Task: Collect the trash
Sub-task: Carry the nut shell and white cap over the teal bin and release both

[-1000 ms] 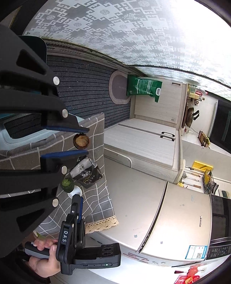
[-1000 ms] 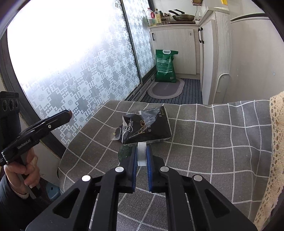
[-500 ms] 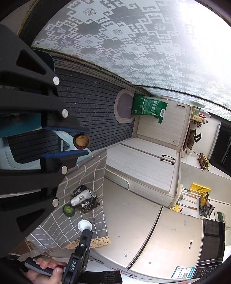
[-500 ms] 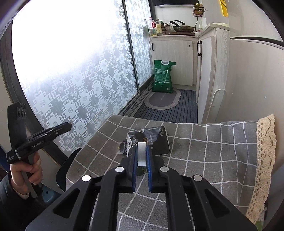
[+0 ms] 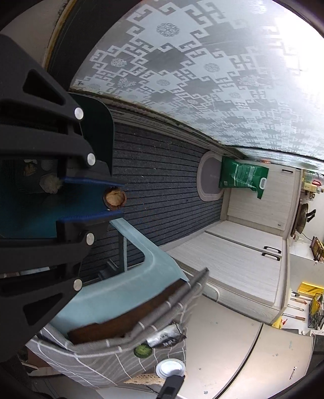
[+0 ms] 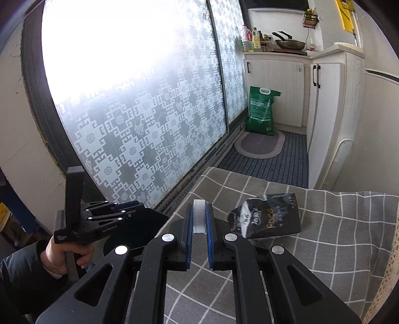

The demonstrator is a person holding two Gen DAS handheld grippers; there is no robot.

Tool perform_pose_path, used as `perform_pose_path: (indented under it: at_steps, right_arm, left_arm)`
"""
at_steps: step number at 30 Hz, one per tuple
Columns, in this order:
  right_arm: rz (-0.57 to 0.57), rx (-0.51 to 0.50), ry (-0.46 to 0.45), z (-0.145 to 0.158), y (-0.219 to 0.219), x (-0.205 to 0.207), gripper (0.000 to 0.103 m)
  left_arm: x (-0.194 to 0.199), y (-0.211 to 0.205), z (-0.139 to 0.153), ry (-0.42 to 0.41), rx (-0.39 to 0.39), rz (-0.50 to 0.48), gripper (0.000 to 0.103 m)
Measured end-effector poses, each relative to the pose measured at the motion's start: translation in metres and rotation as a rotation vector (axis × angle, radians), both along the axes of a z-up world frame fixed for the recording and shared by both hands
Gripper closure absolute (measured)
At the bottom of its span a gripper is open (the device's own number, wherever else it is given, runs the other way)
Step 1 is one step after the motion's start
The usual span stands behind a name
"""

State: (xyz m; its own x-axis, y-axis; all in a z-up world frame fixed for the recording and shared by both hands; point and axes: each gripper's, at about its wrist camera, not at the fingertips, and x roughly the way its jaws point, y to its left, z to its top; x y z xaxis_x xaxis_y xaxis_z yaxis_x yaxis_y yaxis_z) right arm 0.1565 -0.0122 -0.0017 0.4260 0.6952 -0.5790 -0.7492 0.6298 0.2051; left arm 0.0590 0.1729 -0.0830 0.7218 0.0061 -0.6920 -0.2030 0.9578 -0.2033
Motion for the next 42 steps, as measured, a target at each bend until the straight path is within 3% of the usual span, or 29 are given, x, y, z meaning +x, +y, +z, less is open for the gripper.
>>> perform_pose_path:
  at_steps: [8, 14, 30, 35, 42]
  right_arm:
    - [0.088, -0.049, 0.051, -0.013, 0.047, -0.015, 0.094]
    - [0.135, -0.114, 0.079, -0.026, 0.079, -0.031, 0.094]
    - [0.232, -0.227, 0.111, -0.059, 0.135, -0.059, 0.094]
    - [0.232, -0.256, 0.121, -0.068, 0.142, -0.056, 0.094]
    - [0.238, -0.294, 0.12, -0.083, 0.156, -0.056, 0.094]
  left_arm:
    - [-0.018, 0.019, -0.043, 0.127, -0.038, 0.02, 0.082]
    - [-0.022, 0.02, -0.067, 0.211, -0.023, 0.01, 0.082]
    - [-0.021, 0.03, -0.114, 0.383, -0.039, -0.008, 0.082]
    - [-0.023, 0.035, -0.12, 0.403, -0.065, -0.017, 0.077]
    - [-0.03, 0.038, -0.098, 0.312, -0.034, -0.005, 0.077]
